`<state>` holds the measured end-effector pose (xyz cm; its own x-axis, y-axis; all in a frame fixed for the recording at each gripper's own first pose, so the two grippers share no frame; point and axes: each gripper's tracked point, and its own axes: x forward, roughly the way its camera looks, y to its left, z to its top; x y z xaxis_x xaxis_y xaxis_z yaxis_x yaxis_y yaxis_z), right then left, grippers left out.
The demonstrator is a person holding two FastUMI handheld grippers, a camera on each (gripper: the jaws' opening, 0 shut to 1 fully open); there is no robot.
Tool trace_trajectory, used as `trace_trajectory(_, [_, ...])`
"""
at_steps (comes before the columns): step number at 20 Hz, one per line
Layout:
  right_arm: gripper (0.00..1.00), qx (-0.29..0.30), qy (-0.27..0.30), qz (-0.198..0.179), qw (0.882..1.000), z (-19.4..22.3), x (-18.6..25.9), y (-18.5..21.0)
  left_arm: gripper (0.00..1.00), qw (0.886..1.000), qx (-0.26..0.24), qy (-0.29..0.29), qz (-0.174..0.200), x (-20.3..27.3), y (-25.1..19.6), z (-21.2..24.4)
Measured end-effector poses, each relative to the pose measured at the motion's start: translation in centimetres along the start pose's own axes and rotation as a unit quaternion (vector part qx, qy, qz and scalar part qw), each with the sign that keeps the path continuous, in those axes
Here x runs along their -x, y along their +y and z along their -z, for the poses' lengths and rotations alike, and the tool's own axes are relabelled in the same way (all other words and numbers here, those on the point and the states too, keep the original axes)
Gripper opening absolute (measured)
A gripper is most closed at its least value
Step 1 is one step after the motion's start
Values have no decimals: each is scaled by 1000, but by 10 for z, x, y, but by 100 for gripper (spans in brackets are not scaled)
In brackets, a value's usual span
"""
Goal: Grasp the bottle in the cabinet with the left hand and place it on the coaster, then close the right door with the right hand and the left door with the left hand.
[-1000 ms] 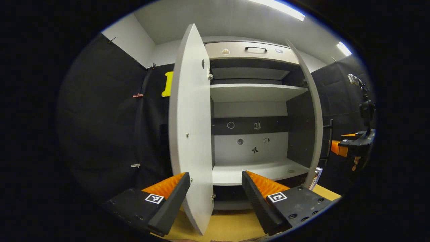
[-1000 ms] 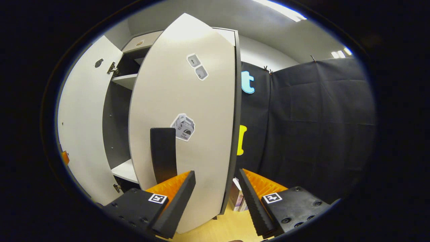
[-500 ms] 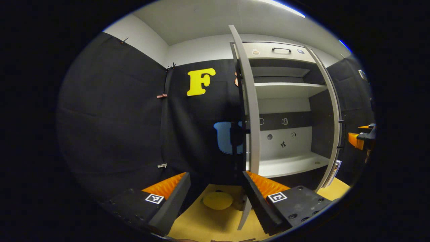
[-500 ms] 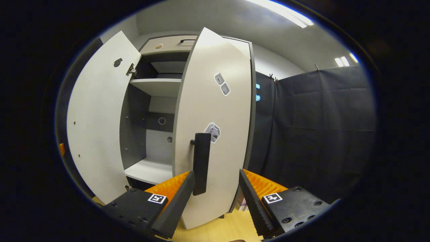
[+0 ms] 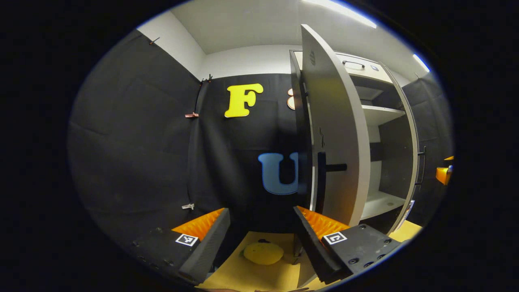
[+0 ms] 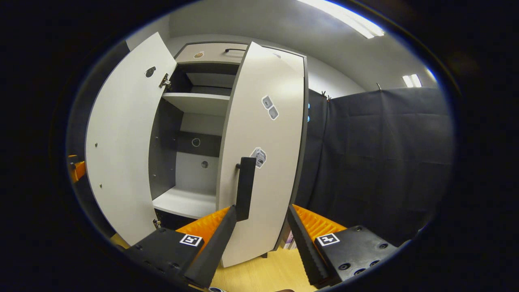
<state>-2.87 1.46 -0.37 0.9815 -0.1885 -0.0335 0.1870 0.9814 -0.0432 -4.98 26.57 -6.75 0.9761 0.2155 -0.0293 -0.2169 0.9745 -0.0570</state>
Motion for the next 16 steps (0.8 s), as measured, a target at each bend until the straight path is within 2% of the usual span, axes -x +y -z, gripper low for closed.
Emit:
trace_trajectory(4, [86, -7, 7, 14, 1000, 1, 3, -6, 96, 1000, -1, 0, 24, -7, -11, 1])
trace_trajectory(7, [86, -3, 8, 19, 1000, 4, 3, -7, 88, 999, -31, -16, 31, -6, -19, -11])
trace_trajectory(9, [87, 3, 8, 21, 1000, 6, 2, -8, 90, 999, -29, -19, 34, -4, -22, -12])
trace_trajectory(13, [87, -5, 7, 13, 1000, 5, -2, -5, 76, 999, -32, -30, 20, 2, -26, -19])
trace_trajectory(16, [87, -7, 7, 7, 1000, 7, -6, -10, 76, 999, -23, -33, 7, 1, -25, -20])
